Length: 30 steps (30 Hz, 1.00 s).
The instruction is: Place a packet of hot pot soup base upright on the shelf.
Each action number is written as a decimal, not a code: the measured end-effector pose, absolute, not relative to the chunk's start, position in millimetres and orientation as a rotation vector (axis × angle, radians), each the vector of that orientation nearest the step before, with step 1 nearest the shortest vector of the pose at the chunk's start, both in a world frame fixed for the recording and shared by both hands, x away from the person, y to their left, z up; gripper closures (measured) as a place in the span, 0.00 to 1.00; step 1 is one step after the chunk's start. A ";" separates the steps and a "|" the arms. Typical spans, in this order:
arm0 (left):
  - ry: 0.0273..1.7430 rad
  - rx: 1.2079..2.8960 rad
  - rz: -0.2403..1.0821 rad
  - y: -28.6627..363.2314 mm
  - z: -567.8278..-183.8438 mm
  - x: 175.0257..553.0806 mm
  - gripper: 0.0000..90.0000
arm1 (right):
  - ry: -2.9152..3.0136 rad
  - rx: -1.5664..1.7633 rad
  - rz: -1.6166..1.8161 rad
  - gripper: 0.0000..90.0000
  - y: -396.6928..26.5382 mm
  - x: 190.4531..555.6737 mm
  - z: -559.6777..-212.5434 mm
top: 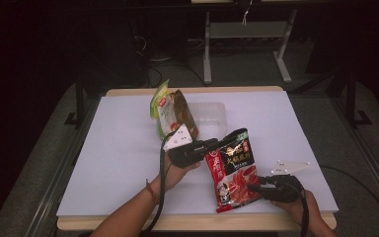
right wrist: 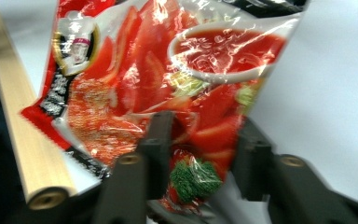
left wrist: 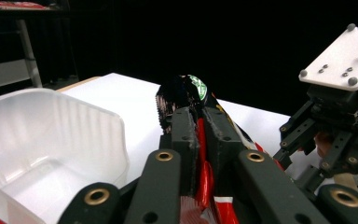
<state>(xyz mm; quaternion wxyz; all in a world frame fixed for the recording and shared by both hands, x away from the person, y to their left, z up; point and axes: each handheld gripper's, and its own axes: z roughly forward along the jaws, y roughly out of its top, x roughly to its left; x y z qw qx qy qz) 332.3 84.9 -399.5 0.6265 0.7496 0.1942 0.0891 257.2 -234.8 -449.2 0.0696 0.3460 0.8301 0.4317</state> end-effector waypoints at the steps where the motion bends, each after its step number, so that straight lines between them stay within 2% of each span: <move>1: 0.463 1.727 0.188 84.4 -402.0 333.5 0.89 | 2.484 1.049 1.307 0.81 -236.2 257.2 -449.1; 2: 0.478 1.731 0.178 83.5 -405.1 334.2 0.86 | 2.464 1.055 1.317 0.86 -237.3 256.8 -449.0; 7: 0.530 1.728 0.068 81.1 -420.7 340.9 0.77 | 2.446 1.043 1.307 0.89 -235.3 255.7 -449.1; 8: 0.535 1.731 0.066 80.5 -422.0 341.3 0.74 | 2.444 1.045 1.307 0.89 -235.3 255.4 -449.6; 10: 0.539 1.727 0.046 80.1 -424.8 342.2 0.74 | 2.442 1.041 1.309 0.89 -235.1 255.5 -449.9; 13: 0.543 1.745 0.021 74.6 -430.8 341.8 0.66 | 2.434 1.020 1.311 0.90 -235.1 255.1 -450.2; 18: 0.569 1.739 -0.015 75.4 -432.5 344.7 0.68 | 2.433 1.018 1.308 0.89 -235.0 254.8 -450.5; 22: 0.582 1.715 -0.022 76.5 -428.7 343.6 0.82 | 2.432 1.013 1.311 0.86 -235.8 254.4 -449.8; 25: 0.572 1.691 -0.017 75.5 -423.7 339.7 0.86 | 2.424 0.987 1.302 0.76 -238.0 251.7 -444.8; 27: 0.567 1.663 -0.017 75.2 -418.0 335.0 0.87 | 2.414 0.967 1.323 0.65 -240.9 249.8 -441.8; 30: 0.552 1.646 0.024 75.5 -408.6 327.9 0.88 | 2.389 0.977 1.352 0.59 -247.5 247.4 -435.3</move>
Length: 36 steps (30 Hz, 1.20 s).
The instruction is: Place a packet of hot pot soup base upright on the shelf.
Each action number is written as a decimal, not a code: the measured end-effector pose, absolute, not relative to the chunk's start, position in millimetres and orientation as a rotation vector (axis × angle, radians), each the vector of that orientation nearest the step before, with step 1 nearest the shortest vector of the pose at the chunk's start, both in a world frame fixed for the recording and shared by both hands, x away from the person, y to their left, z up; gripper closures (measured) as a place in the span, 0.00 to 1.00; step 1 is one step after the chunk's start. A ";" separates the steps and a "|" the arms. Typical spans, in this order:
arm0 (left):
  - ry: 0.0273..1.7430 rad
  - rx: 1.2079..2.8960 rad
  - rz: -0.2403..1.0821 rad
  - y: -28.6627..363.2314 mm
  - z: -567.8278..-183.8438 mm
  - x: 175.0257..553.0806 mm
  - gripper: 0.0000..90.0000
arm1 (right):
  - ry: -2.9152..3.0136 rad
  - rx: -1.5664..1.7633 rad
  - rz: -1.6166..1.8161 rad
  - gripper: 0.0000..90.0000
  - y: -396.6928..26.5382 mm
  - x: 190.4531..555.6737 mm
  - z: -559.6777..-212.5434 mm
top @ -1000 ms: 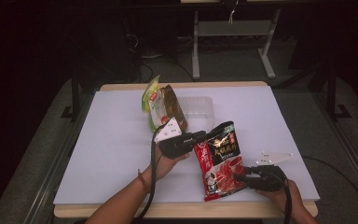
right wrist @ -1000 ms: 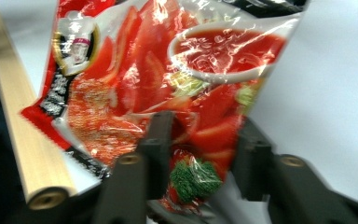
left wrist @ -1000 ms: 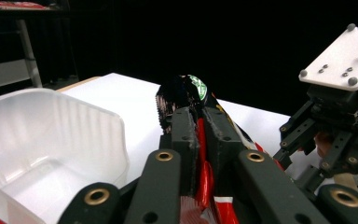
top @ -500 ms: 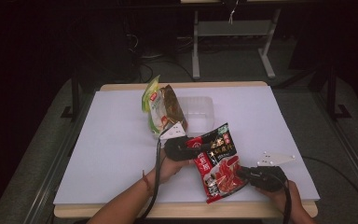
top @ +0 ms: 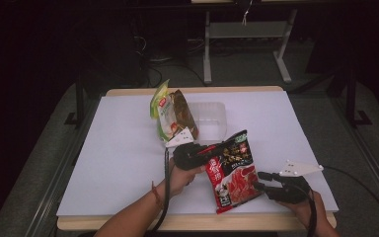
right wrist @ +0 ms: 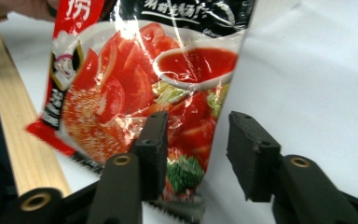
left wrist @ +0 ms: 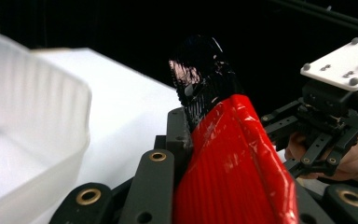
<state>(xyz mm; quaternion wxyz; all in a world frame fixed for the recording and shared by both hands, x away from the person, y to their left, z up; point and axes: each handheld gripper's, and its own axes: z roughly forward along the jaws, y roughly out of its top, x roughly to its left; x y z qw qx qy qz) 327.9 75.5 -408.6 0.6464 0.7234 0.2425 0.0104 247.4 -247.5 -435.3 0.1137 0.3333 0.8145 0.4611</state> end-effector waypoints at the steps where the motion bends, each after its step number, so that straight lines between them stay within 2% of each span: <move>1: 0.545 1.639 0.027 76.1 -405.5 326.8 0.88 | 2.371 0.978 1.359 0.57 -250.4 246.5 -432.9; 11: 0.591 1.608 0.175 88.9 -383.9 321.9 0.87 | 2.286 1.030 1.360 0.55 -265.6 246.9 -425.6; 22: 0.593 1.571 0.273 104.2 -365.3 318.8 0.87 | 2.272 1.044 1.341 0.53 -268.1 249.0 -427.1; 36: 0.604 1.490 0.360 125.6 -345.0 319.8 0.87 | 2.281 0.965 1.296 0.42 -261.9 247.4 -427.8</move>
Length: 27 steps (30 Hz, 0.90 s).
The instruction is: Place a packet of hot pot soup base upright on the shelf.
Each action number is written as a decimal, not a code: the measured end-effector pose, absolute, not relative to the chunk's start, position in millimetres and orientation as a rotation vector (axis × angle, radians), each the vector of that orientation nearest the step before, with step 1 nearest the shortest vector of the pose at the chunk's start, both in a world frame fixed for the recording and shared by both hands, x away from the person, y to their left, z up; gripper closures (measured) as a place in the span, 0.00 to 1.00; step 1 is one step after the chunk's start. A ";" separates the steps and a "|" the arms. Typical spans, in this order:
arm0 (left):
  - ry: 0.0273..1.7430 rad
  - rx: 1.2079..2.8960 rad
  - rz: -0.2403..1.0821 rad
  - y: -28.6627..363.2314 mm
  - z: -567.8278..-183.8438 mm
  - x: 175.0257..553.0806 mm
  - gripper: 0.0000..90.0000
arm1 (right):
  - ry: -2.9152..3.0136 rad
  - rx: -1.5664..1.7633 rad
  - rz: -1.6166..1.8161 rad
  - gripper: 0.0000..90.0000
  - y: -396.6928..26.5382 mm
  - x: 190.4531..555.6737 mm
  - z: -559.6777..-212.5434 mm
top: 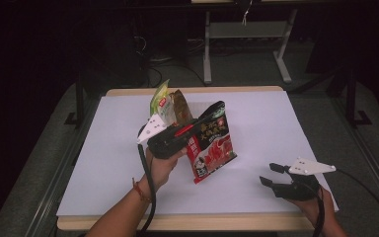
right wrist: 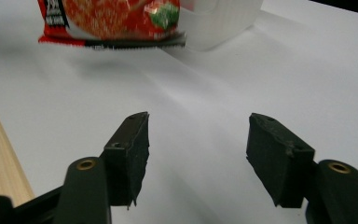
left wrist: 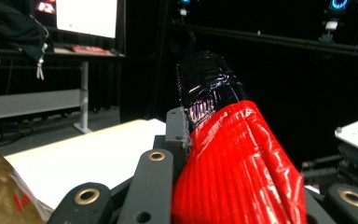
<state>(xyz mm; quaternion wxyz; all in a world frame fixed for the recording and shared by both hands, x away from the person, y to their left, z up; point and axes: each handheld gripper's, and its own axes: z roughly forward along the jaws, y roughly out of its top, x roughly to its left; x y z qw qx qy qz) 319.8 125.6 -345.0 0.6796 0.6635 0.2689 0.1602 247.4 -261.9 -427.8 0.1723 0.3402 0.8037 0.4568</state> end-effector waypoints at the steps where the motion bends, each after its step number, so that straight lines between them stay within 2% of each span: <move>1: 0.605 1.480 0.365 127.4 -343.4 319.8 0.87 | 2.282 0.959 1.287 0.41 -260.9 247.3 -428.0; 16: 0.625 1.445 0.468 132.0 -323.7 330.0 0.87 | 2.282 0.964 1.254 0.38 -257.7 247.7 -430.7; 27: 0.700 1.411 0.537 133.6 -314.8 346.5 0.87 | 2.278 0.949 1.273 0.36 -257.6 246.2 -429.7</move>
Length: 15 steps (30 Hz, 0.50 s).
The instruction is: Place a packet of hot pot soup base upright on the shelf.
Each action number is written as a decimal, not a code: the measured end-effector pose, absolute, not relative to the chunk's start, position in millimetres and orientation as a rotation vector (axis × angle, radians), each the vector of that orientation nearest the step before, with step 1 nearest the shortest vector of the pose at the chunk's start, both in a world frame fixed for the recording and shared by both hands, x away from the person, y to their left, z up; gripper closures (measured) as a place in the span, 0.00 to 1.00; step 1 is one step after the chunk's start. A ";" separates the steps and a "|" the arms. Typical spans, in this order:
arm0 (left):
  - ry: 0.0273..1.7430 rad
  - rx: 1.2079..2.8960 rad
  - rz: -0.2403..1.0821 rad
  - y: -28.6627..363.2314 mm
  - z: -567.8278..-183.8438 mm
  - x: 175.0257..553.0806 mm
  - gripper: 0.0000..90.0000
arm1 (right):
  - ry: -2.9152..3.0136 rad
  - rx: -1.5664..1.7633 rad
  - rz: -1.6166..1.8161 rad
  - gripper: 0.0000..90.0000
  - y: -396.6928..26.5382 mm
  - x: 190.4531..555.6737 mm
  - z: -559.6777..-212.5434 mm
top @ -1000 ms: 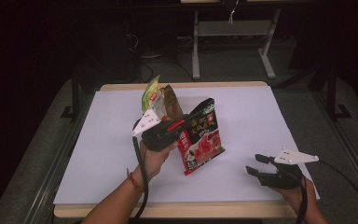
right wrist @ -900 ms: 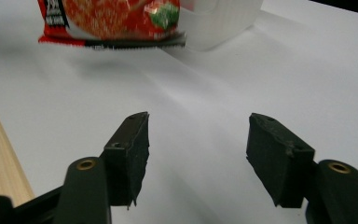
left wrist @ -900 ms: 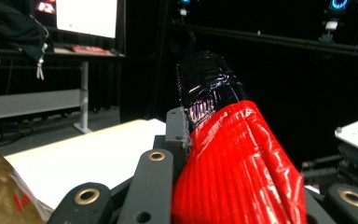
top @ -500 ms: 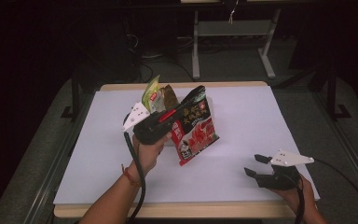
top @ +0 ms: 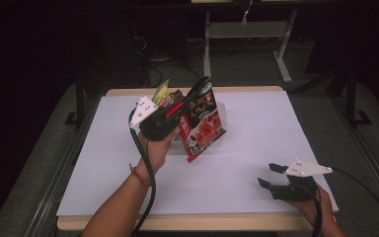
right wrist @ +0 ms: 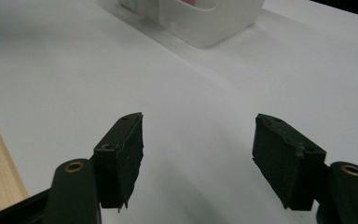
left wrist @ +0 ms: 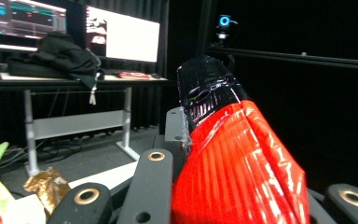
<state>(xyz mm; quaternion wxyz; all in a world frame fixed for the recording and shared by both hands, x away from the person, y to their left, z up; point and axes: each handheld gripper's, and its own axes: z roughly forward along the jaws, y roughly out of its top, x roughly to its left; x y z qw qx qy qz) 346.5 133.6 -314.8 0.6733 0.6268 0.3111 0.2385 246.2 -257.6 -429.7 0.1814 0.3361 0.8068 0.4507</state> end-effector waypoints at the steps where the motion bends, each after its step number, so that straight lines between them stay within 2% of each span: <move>1: 0.705 1.413 0.549 133.2 -314.5 348.4 0.87 | 2.278 0.945 1.275 0.35 -257.3 246.1 -429.5; 15: 0.779 1.411 0.621 110.6 -312.4 373.7 0.87 | 2.284 0.934 1.248 0.34 -255.1 245.4 -430.5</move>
